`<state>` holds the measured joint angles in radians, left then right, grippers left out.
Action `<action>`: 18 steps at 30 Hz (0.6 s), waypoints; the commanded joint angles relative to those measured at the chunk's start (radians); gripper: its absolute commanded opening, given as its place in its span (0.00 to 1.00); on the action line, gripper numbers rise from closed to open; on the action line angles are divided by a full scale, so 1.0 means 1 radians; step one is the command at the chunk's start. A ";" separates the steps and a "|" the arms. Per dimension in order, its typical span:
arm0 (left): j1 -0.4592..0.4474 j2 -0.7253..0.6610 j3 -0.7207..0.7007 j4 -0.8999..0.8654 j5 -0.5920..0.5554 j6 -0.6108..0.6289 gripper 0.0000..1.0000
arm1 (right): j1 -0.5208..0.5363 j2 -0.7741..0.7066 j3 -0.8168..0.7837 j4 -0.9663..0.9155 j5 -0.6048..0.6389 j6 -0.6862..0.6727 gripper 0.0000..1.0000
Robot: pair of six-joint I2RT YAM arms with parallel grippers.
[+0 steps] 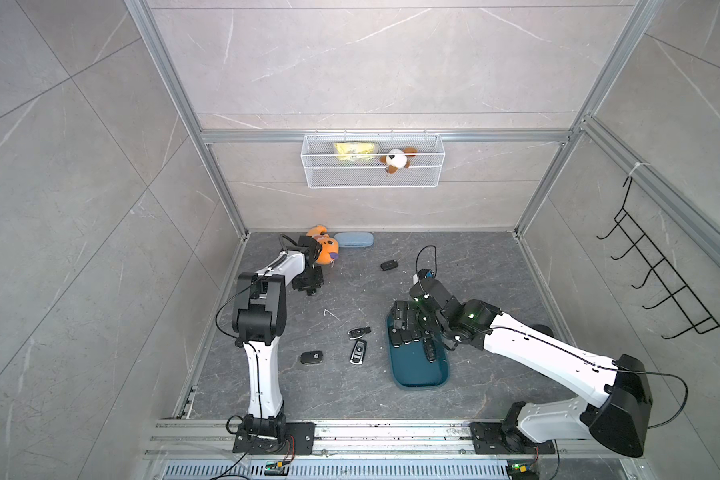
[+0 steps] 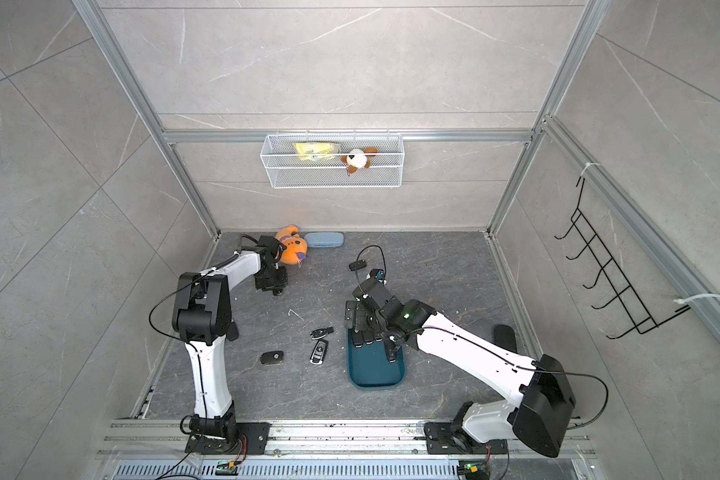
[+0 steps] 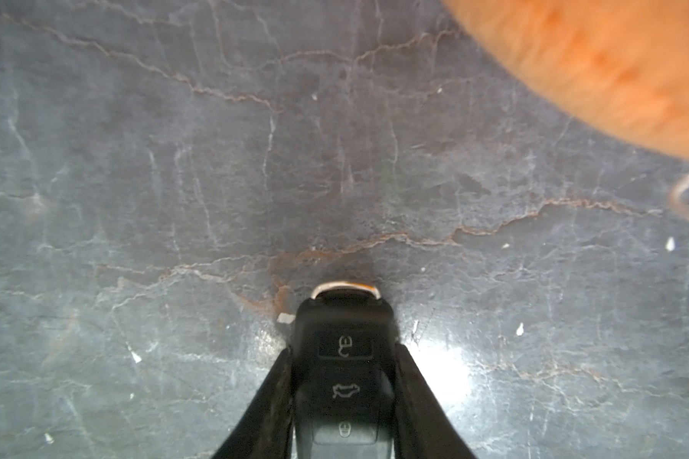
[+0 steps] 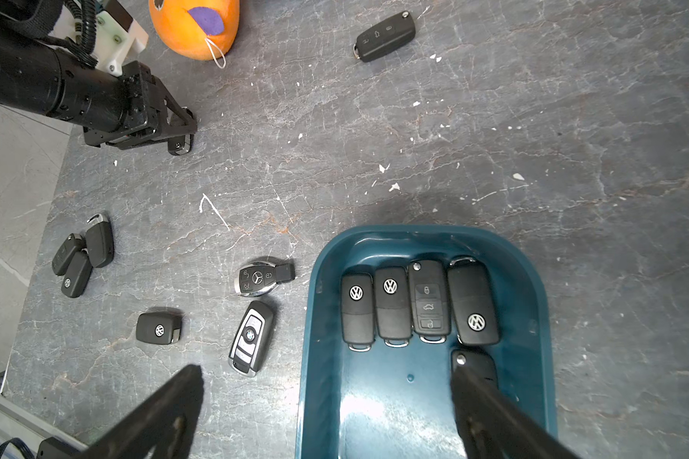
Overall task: Place the car key into the storage box
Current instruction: Pick up the car key from the center of the board.
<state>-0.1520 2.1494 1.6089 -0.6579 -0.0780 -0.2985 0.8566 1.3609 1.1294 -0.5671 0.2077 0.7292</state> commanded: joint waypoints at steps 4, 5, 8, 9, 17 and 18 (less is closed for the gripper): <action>-0.016 -0.061 -0.051 -0.018 0.038 -0.027 0.32 | -0.004 -0.004 -0.007 -0.028 -0.001 0.026 0.99; -0.019 -0.081 -0.065 -0.014 0.044 -0.037 0.32 | -0.004 0.001 -0.005 -0.032 0.002 0.030 0.99; -0.031 -0.136 -0.104 -0.006 0.058 -0.064 0.32 | -0.004 0.011 0.005 -0.044 0.014 0.039 0.99; -0.038 -0.153 -0.114 -0.006 0.059 -0.071 0.32 | -0.005 0.013 0.008 -0.049 0.019 0.040 0.99; -0.106 -0.306 -0.216 -0.002 0.084 -0.152 0.32 | -0.008 0.014 0.017 -0.091 0.050 0.025 0.99; -0.120 -0.322 -0.224 -0.005 0.084 -0.155 0.32 | -0.009 0.012 0.018 -0.094 0.051 0.017 0.99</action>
<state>-0.2447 1.9114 1.3964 -0.6537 -0.0177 -0.4129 0.8539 1.3678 1.1294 -0.6224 0.2317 0.7513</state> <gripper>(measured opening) 0.363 0.992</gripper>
